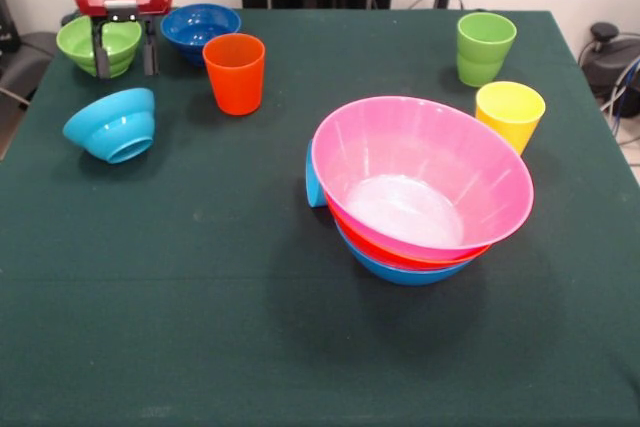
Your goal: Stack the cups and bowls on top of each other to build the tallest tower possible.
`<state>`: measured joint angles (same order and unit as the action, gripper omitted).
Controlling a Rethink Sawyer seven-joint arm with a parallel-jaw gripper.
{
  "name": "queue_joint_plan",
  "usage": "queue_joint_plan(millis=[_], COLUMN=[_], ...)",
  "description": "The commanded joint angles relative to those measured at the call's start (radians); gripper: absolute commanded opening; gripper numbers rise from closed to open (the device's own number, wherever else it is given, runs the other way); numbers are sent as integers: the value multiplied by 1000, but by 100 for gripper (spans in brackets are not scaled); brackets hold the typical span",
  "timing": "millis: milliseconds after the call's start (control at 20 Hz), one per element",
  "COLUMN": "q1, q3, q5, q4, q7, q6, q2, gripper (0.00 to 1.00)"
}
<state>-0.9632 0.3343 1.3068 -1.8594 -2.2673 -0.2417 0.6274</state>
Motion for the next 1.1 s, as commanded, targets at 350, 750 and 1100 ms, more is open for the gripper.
queue_joint_plan(millis=[350, 750, 1100], q1=[-207, -67, -42], q3=[160, 24, -2], q5=[-33, 87, 79], q4=[31, 146, 208], q7=[252, 63, 83], q6=[411, 253, 199], q2=[-231, -298, -347], gripper=[100, 100, 100])
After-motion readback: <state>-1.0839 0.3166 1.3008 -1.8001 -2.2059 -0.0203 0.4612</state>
